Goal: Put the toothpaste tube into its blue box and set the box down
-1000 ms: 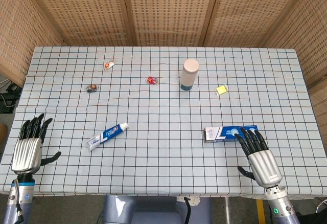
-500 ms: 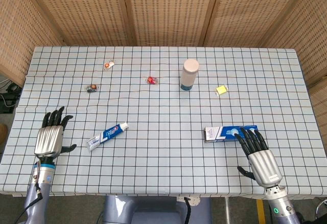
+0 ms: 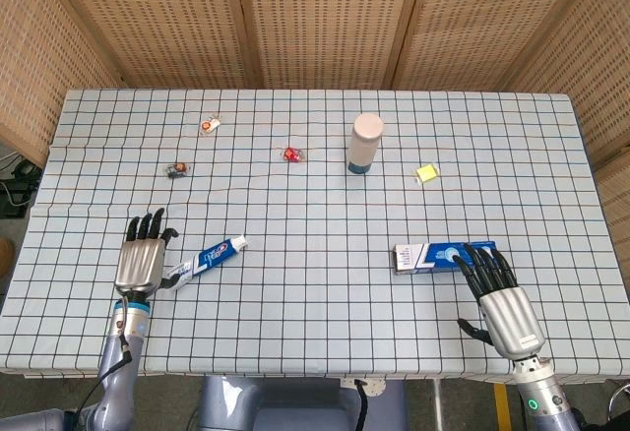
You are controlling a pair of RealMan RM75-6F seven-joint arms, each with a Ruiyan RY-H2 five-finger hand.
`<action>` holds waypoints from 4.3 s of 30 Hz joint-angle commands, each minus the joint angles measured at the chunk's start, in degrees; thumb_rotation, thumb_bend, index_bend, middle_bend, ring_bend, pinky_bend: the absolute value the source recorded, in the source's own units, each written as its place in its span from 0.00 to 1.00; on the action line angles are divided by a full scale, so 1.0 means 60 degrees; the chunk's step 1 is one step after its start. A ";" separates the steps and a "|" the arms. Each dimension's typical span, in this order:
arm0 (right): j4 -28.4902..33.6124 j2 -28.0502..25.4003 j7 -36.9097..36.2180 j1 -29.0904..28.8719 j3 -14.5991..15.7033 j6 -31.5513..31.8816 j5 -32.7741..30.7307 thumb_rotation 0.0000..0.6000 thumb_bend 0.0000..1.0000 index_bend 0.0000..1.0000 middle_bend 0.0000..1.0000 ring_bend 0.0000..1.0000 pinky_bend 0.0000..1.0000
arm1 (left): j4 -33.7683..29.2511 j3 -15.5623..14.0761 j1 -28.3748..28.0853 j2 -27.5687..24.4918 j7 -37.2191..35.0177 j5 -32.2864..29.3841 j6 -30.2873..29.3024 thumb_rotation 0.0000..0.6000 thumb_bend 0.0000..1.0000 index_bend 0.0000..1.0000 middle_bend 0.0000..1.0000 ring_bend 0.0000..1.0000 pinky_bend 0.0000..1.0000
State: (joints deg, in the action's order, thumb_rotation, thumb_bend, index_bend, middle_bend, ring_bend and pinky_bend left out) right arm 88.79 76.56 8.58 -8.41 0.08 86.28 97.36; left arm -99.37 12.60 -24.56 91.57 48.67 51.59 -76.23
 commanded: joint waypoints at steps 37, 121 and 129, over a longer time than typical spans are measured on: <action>-0.0062 0.0051 -0.0339 -0.0028 0.0082 0.0101 0.0212 1.00 0.12 0.09 0.00 0.00 0.00 | 0.1554 -0.0021 -0.0894 0.1782 0.0671 -0.1723 -0.0481 1.00 0.21 0.34 0.00 0.00 0.00; -0.1960 0.1497 0.1823 -0.2871 -0.2006 -0.4946 -0.5675 1.00 0.15 0.31 0.09 0.06 0.12 | 0.1924 -0.0552 -0.1026 -0.2535 -0.7386 0.5334 0.0306 1.00 0.63 0.89 0.55 0.54 0.51; -0.2646 0.1820 0.1279 -0.2883 -0.1866 -0.4827 -0.5501 1.00 0.18 0.51 0.32 0.32 0.32 | 0.2439 -0.0544 -0.1041 -0.2142 -0.7711 0.5534 0.0121 1.00 0.64 0.89 0.55 0.54 0.51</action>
State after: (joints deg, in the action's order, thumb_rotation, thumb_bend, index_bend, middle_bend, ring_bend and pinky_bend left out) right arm 73.36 87.12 16.79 -25.71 -11.24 56.99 64.01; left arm -84.76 9.33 -30.79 78.70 2.39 84.78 -75.50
